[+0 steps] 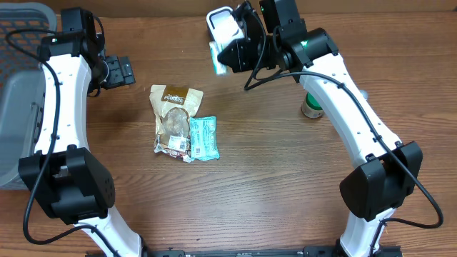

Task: Scan the item barcode
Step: 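Lift the teal wipes pack and carry it up to the white scanner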

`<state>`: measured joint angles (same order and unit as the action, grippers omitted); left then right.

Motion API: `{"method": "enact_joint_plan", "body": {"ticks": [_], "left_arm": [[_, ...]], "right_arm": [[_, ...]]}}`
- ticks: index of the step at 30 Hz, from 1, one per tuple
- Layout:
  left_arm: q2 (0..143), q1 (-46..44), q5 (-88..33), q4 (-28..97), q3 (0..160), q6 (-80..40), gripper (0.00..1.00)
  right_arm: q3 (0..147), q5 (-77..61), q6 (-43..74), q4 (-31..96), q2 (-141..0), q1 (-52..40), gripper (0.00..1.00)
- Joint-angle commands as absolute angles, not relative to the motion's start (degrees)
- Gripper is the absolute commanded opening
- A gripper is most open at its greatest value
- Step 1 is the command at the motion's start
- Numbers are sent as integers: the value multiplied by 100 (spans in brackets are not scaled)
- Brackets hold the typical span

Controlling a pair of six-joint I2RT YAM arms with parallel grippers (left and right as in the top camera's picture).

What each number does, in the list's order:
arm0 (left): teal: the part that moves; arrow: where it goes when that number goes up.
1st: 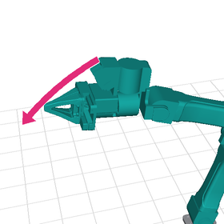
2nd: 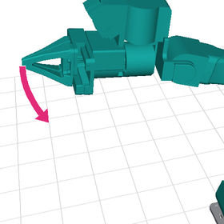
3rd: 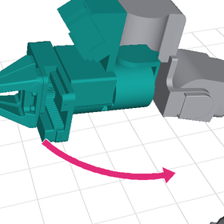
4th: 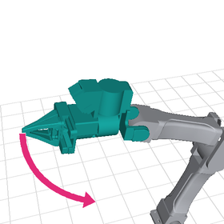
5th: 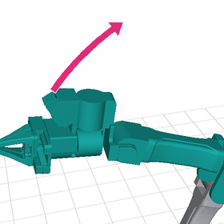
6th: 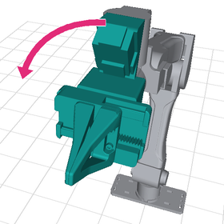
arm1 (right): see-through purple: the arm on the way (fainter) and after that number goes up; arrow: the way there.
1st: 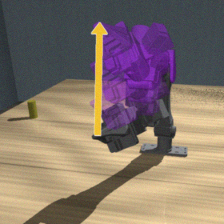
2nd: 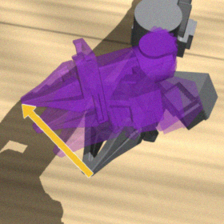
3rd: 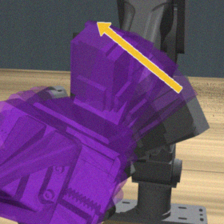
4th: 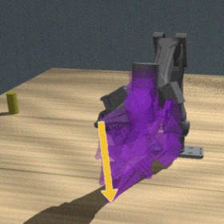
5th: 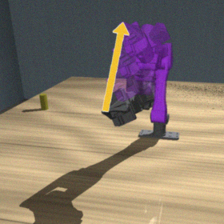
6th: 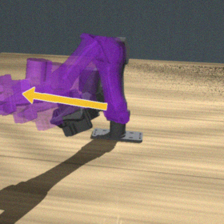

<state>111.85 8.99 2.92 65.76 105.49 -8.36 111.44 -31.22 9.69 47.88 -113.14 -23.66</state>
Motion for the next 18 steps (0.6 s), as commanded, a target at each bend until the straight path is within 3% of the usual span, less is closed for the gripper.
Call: {"method": "enact_joint_plan", "body": {"ticks": [1,7,18], "left_arm": [[11126,860,340,6576,10608,-727,99],[11126,860,340,6576,10608,-727,100],[11126,860,340,6573,10608,-727,100]], "right_arm": [[11609,-3162,1369,4600,-11166,-2318,3],[12597,-2788,1529,4278,-11439,-2300,3],[12628,-2792,1632,2571,-12335,-2237,3]]}}
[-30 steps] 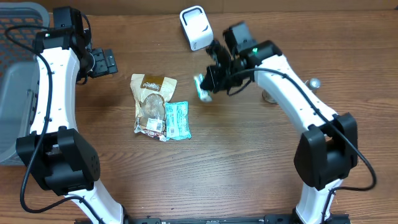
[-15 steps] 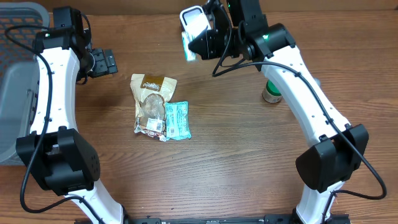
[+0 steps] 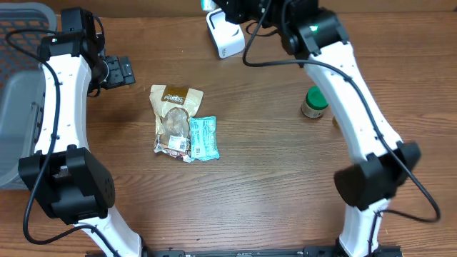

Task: Scan the item barcode
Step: 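Lift the teal wipes pack and carry it up to the white scanner, then hold the teal wipes pack under the scanner with the right gripper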

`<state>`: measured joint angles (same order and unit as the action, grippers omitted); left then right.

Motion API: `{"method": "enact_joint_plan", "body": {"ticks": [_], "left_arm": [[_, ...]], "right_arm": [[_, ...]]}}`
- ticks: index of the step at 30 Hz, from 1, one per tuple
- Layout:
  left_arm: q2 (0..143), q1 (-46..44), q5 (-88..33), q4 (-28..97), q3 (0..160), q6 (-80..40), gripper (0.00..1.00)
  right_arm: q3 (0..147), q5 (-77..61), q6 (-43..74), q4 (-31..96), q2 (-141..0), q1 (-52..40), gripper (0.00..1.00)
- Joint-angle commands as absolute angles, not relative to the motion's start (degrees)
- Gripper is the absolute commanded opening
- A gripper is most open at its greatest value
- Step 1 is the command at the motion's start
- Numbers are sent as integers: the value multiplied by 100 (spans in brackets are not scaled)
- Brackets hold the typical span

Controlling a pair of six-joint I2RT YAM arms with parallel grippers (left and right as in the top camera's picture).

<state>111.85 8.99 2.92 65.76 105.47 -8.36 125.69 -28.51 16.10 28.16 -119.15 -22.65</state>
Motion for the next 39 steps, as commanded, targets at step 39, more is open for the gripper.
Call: {"method": "enact_joint_plan", "body": {"ticks": [39], "left_arm": [[11126,860,340,6573,10608,-727,100]], "right_arm": [[12606,-3055,3994,235,-14704,-1566,4]]}}
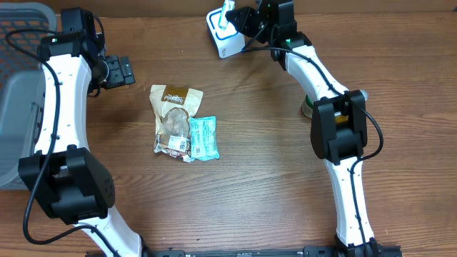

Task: Scan the item barcode
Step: 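Hold the teal wipes pack under the scanner with the right gripper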

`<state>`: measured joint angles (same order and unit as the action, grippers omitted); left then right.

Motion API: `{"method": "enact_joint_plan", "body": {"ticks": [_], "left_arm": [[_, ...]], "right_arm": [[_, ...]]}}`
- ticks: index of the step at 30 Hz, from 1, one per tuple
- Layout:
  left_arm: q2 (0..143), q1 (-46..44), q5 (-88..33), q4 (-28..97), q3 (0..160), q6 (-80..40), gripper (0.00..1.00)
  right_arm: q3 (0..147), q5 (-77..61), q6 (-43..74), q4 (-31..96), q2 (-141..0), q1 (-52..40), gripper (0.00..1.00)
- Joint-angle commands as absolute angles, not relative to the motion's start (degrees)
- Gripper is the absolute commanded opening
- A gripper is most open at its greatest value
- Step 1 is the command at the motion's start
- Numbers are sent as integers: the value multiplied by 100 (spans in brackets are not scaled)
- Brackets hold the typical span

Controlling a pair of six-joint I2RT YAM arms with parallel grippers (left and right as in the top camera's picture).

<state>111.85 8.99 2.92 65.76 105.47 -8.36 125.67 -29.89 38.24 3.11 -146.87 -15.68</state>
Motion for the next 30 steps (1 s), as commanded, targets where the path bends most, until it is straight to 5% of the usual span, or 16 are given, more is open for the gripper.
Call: {"method": "enact_joint_plan", "body": {"ticks": [1,21,30], "left_arm": [[11126,860,340,6573,10608,-727,100],[11126,860,340,6573,10608,-727,99],[11126,860,340,6573,10608,-727,100]], "right_arm": [[12606,-3055,4053,233,-14704,-1568,4],[12652,-3640,4080,279,-14849,-1555,4],[12652,-3354,3542,1627,-13795,-1546,4]]}}
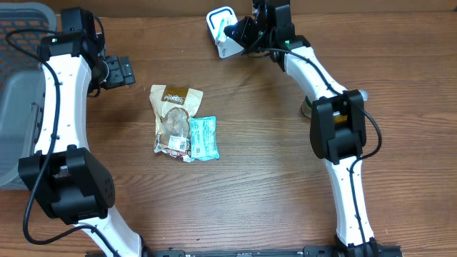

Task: Scan the item barcode
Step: 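Hold the teal wipes pack under the scanner with the right gripper, then carry the wipes pack down and set it on the table right of center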

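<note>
A white barcode scanner [222,36] stands at the back edge of the table. My right gripper [235,28] is right against its right side, shut on a small teal packet [229,24] of which only a sliver shows over the scanner's face. My left gripper [121,71] hovers at the far left, open and holding nothing. A brown snack bag [174,114] and a second teal packet [204,138] lie side by side on the table, left of centre.
A green-lidded jar [312,106] stands at the right, partly behind my right arm. A grey basket [16,107] sits at the left edge beside my left arm. The wooden table [257,178] stretches toward the front.
My right gripper has shifted slightly, and the teal packet now sits lower, over the scanner's face instead of above its top edge. The left arm and the table items have not moved.
My right gripper first held the teal packet just in front of the scanner. It was then at the table's back edge beyond the scanner. Then the arm was folded with the packet above the scanner's top, and now the packet is against its face.
</note>
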`<state>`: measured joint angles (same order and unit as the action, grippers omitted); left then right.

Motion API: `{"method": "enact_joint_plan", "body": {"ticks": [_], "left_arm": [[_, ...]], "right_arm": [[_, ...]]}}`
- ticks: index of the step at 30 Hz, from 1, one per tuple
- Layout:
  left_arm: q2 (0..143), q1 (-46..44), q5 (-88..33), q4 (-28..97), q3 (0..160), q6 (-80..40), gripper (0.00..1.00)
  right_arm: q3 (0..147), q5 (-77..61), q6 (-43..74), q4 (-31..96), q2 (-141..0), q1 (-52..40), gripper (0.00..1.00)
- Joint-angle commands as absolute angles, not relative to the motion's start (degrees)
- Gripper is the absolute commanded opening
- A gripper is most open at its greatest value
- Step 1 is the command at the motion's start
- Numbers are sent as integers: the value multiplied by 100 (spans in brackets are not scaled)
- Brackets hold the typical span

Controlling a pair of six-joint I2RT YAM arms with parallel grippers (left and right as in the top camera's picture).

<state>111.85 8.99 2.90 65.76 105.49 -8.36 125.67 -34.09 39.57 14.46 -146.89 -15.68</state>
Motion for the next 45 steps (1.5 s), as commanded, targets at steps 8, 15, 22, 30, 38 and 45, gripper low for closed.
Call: {"method": "enact_joint_plan", "body": {"ticks": [8,15,22,30,38,45], "left_arm": [[11126,860,340,6573,10608,-727,100],[11126,860,340,6573,10608,-727,100],[11126,860,340,6573,10608,-727,99],[11126,860,340,6573,10608,-727,100],[11126,860,340,6573,10608,-727,99],[11126,860,340,6576,10608,-727,100]], "right_arm": [[12652,-3352,2064,4169,-12892,-1525,4],[12521,-2510,923,6696,-12875,-1514,4],[12014,-886,847,8055,-12881,-1568,4],[11148,180,851,8239,-12881,-1564,4],[10901,519,871,8134,-12881,-1557,5],[10901,639,871,8112,-12881,-1557,37]]}}
